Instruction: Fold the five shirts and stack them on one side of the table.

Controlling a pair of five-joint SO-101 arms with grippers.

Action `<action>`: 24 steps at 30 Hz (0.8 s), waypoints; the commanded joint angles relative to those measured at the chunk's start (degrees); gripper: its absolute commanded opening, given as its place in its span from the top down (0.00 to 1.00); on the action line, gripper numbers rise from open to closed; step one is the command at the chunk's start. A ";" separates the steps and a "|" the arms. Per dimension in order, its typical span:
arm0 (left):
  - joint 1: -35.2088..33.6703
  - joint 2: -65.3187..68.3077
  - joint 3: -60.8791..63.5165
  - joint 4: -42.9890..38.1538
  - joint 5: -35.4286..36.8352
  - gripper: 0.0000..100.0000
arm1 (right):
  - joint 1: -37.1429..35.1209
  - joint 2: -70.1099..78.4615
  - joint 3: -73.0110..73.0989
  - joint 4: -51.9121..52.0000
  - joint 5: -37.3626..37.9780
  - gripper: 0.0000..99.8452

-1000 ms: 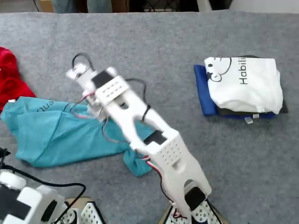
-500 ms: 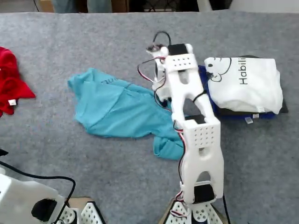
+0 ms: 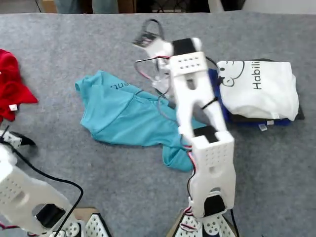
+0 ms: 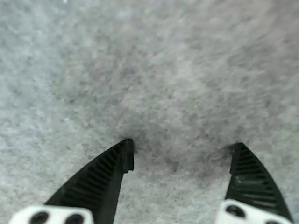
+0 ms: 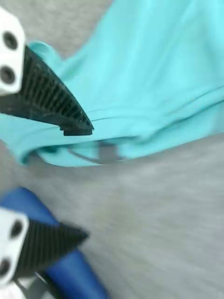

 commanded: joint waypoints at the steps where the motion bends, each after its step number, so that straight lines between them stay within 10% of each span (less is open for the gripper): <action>1: 6.11 1.41 -3.65 -3.25 1.85 0.66 | -6.68 -2.68 -5.93 -8.62 1.93 0.94; 14: 3.21 1.49 -2.33 1.67 -0.79 0.66 | -18.90 18.07 -9.45 -36.04 1.67 0.85; 24: -1.71 0.88 7.08 4.22 -8.88 0.66 | -21.45 29.76 -34.07 -25.05 2.02 0.85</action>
